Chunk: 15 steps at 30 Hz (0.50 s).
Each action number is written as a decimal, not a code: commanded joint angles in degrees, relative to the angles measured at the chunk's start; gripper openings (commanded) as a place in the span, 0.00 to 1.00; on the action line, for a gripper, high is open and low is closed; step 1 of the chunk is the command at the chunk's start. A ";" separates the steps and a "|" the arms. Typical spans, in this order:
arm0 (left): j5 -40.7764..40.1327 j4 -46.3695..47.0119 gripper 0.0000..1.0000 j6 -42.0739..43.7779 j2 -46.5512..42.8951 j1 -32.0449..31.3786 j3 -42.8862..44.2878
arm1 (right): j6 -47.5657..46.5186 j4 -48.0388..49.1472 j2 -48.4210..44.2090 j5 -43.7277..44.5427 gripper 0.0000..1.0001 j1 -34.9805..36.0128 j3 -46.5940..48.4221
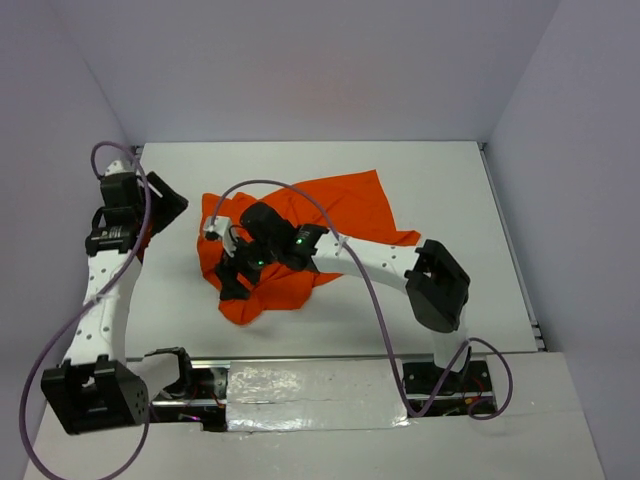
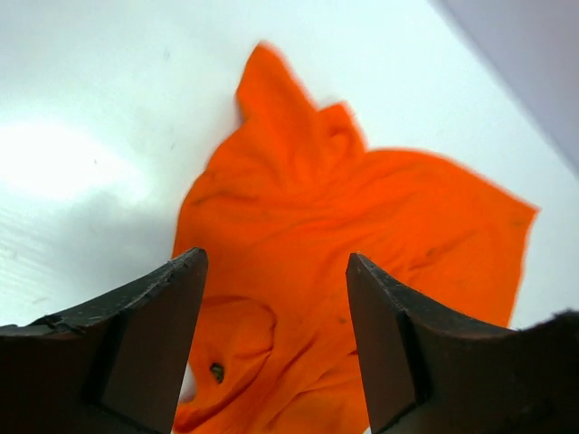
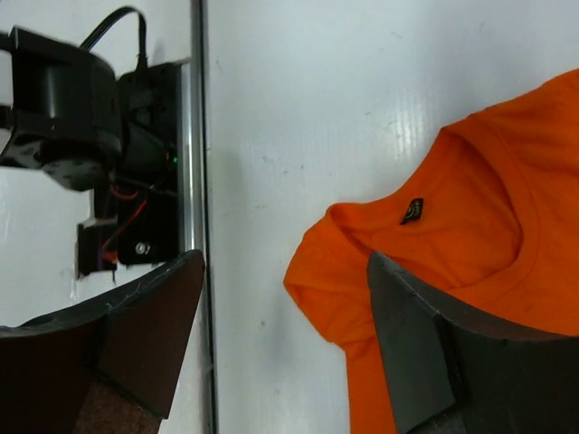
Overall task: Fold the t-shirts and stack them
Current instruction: Flatten out the tshirt
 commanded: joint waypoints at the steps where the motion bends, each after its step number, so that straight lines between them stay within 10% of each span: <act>1: -0.53 0.14 0.74 0.07 -5.06 0.24 2.74 | -5.69 -4.52 -4.95 -4.40 0.81 -0.91 3.03; 7: 16.67 1.55 0.49 -2.48 -11.91 -0.72 -4.53 | -25.15 -14.07 -18.13 -15.22 0.81 -13.02 -4.07; 15: 14.71 -6.08 0.60 -1.16 -17.37 -18.44 -11.67 | -50.70 -25.18 -36.41 -13.13 0.81 -29.20 -22.35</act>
